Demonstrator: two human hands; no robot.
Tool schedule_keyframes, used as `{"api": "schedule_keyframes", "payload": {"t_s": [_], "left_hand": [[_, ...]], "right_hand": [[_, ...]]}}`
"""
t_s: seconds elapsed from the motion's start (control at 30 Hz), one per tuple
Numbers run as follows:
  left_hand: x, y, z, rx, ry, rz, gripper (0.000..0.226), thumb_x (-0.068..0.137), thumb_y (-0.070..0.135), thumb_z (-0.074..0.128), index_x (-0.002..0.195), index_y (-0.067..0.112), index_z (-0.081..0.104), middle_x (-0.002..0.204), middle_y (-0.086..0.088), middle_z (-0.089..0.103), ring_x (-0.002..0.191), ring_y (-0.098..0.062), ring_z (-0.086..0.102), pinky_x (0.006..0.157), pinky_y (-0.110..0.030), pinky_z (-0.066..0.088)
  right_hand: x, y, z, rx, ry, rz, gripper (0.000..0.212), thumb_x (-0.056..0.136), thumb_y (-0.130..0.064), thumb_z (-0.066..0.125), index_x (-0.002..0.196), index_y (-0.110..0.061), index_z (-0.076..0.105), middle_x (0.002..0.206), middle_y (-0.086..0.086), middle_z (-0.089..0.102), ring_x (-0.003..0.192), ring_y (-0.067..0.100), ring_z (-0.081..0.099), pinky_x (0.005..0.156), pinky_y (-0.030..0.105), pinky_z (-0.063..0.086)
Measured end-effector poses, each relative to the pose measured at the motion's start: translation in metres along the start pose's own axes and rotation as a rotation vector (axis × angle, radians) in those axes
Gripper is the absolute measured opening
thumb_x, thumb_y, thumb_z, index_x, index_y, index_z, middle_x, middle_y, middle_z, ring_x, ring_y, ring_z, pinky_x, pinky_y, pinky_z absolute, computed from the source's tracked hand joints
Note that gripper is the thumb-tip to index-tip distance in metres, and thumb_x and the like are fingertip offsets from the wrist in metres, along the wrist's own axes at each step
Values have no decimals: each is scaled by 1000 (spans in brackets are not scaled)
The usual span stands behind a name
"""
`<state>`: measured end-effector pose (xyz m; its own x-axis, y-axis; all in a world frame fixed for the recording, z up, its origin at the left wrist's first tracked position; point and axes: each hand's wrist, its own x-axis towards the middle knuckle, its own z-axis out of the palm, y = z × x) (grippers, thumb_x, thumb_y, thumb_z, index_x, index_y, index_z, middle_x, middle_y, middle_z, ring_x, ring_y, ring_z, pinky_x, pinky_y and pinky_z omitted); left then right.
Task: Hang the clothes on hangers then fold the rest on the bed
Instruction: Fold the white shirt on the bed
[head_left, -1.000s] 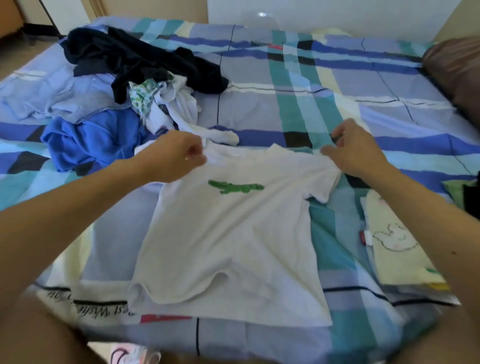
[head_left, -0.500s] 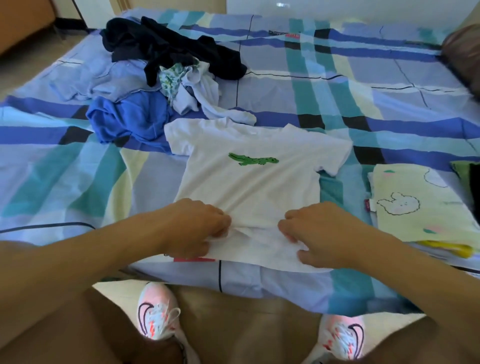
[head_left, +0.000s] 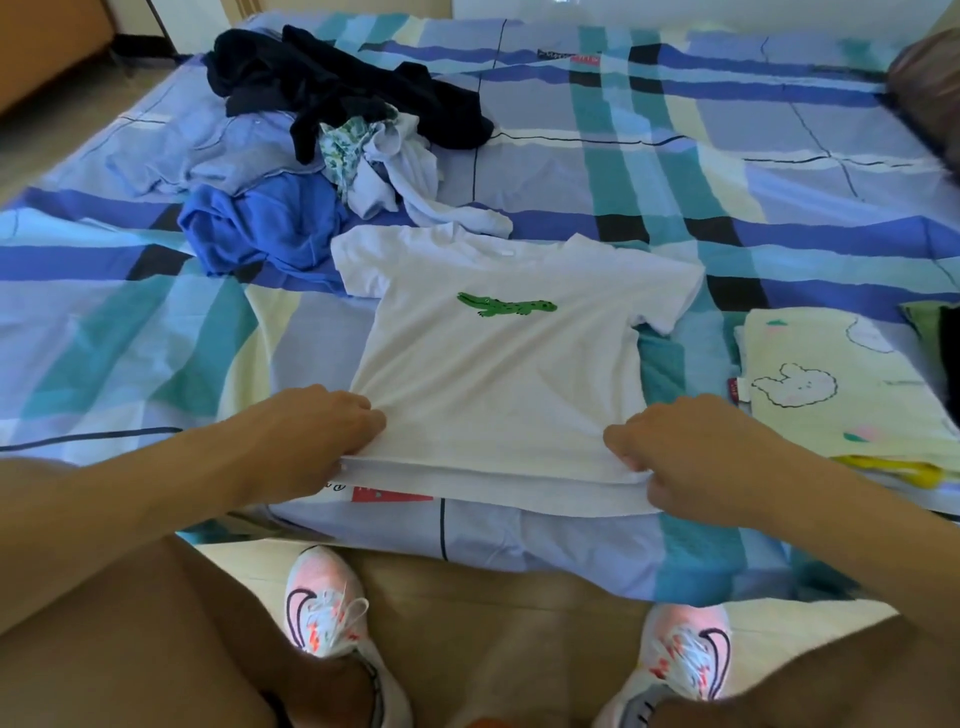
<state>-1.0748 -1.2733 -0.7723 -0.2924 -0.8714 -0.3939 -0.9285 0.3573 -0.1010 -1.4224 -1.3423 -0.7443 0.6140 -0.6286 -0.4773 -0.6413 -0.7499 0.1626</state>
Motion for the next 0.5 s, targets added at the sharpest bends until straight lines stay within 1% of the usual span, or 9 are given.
{"api": "schedule_keyframes", "payload": {"t_s": [0.07,0.17,0.2,0.27,0.33,0.37,0.4,0.43,0.5], "left_hand": [[-6,-1,-1,-18,-17,21,27,93,13,56,96,35,40,92,13,48,75,-8,53,69,-25,45],[-14,-4,-2,-41,-53,77,20,96,22,57,108,35,49,99,15,55,82,-6,58,79,-23,51],[-16,-5,-5,-55,-73,101,19,95,25,57,107,38,50,99,17,55,84,-5,58,80,-22,50],[-18,-6,-12,-61,-132,150,15,86,33,56,94,39,44,92,18,50,81,-3,52,77,-21,46],[-13,-2,-23,-93,-154,184,18,81,48,54,90,40,41,90,19,47,82,-3,48,74,-17,42],[-7,2,-28,-138,-131,188,19,83,55,54,90,42,42,92,19,48,84,-1,48,75,-17,41],[2,6,-34,-196,-91,191,18,86,58,53,92,43,43,93,20,48,86,0,49,77,-17,42],[12,11,-38,-257,-36,195,17,89,59,52,94,44,45,96,21,48,89,2,48,80,-18,43],[38,23,-45,-355,56,211,15,94,55,53,103,44,50,105,22,47,98,4,46,87,-21,45]], "right_hand": [[-6,0,-1,-27,-29,7,17,88,-17,48,95,-27,36,96,-4,53,81,23,53,68,35,36],[-12,-5,-3,-54,-105,-4,19,90,-16,50,95,-29,36,92,-6,46,80,21,51,67,34,36],[-14,-6,-3,-46,-134,-19,19,89,-16,51,93,-29,37,91,-6,45,82,21,53,68,34,38],[-16,-6,-8,54,-207,-36,15,86,-21,56,89,-26,43,86,-8,48,80,17,55,68,32,43],[-12,6,-21,233,-274,18,20,83,-35,65,86,-24,49,83,-7,54,73,13,53,67,30,46],[-5,18,-29,311,-257,66,25,83,-43,68,85,-25,50,82,-8,56,72,11,53,69,30,48],[4,34,-35,370,-191,121,28,85,-49,68,84,-27,51,82,-9,56,73,10,53,73,31,51],[17,52,-39,427,-87,182,28,87,-51,68,87,-29,52,84,-9,58,74,10,54,76,33,52],[46,91,-37,590,157,341,31,88,-50,70,102,-27,54,94,-3,64,81,16,59,78,38,53]]}}
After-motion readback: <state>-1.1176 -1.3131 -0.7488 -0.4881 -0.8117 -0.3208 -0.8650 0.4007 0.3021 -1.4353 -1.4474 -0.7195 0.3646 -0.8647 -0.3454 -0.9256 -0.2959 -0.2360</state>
